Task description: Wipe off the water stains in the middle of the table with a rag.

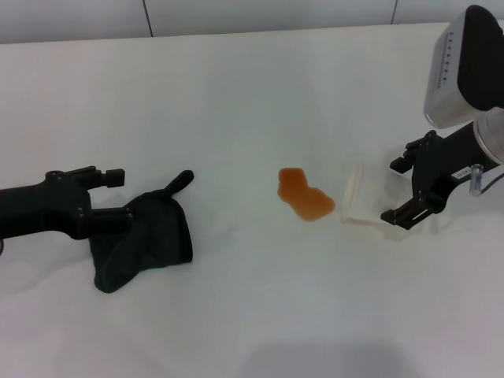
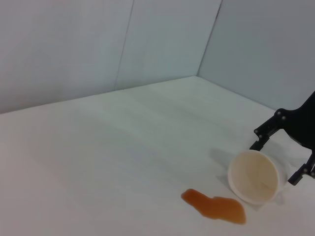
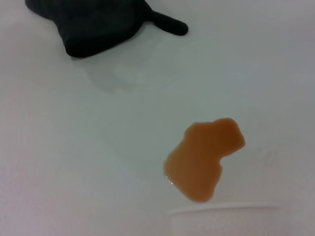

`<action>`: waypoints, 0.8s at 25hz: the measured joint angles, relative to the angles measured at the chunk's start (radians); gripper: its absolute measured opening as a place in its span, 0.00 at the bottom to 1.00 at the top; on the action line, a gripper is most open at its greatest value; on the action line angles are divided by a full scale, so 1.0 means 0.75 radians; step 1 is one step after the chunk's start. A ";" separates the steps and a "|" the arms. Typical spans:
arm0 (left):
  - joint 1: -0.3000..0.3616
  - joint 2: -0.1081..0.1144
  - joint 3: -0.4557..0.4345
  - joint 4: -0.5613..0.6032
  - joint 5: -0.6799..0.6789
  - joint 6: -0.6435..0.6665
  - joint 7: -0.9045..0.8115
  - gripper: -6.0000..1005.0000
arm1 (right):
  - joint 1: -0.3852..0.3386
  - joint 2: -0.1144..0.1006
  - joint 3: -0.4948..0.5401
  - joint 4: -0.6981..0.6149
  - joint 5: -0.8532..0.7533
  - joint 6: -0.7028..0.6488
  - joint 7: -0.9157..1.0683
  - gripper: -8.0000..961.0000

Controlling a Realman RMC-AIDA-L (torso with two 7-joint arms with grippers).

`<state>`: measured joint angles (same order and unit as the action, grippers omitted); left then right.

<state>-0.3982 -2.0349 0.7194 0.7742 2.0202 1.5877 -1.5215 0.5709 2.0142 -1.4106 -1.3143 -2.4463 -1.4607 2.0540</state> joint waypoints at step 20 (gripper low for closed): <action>-0.006 0.000 0.000 -0.001 0.000 -0.002 -0.002 0.88 | 0.006 0.000 -0.075 0.055 -0.064 0.078 0.036 0.89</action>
<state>-0.4031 -2.0352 0.7194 0.7731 2.0202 1.5860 -1.5229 0.5752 2.0141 -1.4665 -1.2728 -2.4944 -1.4022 2.0811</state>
